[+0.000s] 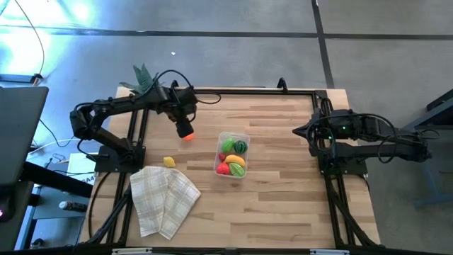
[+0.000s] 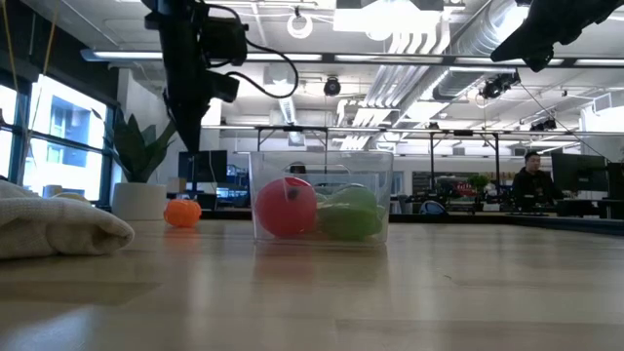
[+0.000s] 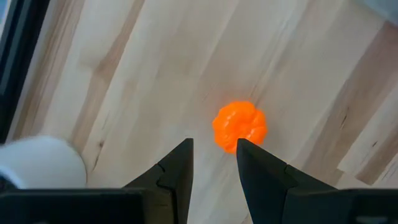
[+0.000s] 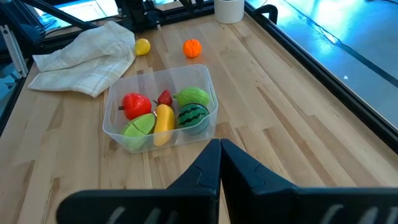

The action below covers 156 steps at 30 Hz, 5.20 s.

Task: Pick and placing Produce into tupperware
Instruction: Put the tangerine into the transparent bin

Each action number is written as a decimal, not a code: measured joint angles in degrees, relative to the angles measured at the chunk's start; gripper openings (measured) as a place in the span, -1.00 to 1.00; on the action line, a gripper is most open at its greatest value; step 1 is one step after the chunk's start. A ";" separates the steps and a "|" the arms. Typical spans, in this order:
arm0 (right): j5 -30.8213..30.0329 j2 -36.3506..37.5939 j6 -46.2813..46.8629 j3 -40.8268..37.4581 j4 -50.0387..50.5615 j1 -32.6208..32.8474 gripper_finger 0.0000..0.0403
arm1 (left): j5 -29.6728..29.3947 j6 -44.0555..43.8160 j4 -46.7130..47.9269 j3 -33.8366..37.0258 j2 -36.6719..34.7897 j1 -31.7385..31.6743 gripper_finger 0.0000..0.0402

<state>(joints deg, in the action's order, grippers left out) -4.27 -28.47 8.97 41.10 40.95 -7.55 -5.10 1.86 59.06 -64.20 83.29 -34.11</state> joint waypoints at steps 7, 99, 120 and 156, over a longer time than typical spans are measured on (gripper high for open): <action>-0.01 -0.02 0.00 0.00 0.01 0.00 -1.00 | 2.68 2.83 -1.58 0.01 0.24 0.02 -0.34; -0.02 -0.02 0.00 0.02 0.02 0.00 -1.00 | 8.51 5.47 -14.25 10.40 13.35 0.02 0.23; -0.02 0.01 0.00 0.02 0.02 -0.02 -1.00 | 9.50 8.97 -13.62 9.56 13.35 0.02 0.14; -0.02 0.01 0.00 0.02 0.01 -0.02 -1.00 | 19.01 26.91 -12.55 -26.27 17.25 20.79 0.12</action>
<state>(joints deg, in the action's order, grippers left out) -4.29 -28.47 8.97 41.12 40.96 -7.57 13.91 28.77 46.51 -90.48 100.54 -13.32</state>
